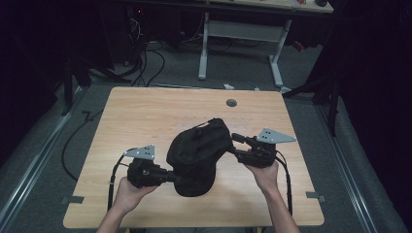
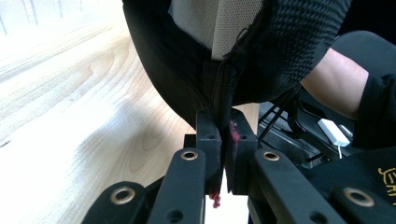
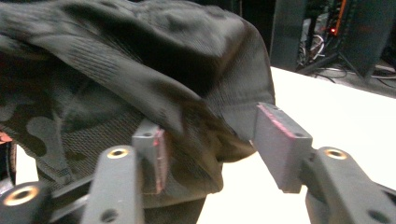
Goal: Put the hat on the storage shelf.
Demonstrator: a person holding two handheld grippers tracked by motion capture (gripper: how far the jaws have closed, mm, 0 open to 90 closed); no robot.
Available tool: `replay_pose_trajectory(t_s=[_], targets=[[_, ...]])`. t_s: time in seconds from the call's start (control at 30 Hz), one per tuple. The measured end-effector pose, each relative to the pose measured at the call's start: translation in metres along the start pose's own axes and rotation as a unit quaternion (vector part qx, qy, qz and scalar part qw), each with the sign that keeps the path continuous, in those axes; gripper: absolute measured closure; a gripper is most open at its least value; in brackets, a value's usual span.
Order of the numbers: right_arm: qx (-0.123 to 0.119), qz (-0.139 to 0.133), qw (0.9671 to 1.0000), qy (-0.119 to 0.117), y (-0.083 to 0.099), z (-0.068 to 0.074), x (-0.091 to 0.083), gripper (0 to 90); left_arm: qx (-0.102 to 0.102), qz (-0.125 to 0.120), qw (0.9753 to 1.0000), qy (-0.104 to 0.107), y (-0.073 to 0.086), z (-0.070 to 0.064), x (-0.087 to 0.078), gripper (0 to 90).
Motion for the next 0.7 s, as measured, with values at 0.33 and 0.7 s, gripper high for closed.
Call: replay_pose_trajectory(t_s=[0.33, 0.7], targets=[[0.047, 0.032, 0.9979, 0.030, 0.031, -0.010, -0.011, 39.2, -0.007, -0.030, 0.9993, -0.021, -0.002, 0.001, -0.008, 86.3], [0.094, 0.106, 0.9849, 0.100, 0.083, -0.014, -0.016, 39.3, -0.015, -0.073, 0.9950, -0.066, 0.000, 0.004, -0.017, 86.2]])
Point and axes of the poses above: each handheld gripper's, and its own axes: x roughly forward along the jaws, y roughly out of its underside, z roughly to its left, the point moved 1 cm from there along x, roughly forward along the jaws, and after that the axes turned 13 degrees about -x, right-handed, at the moved point
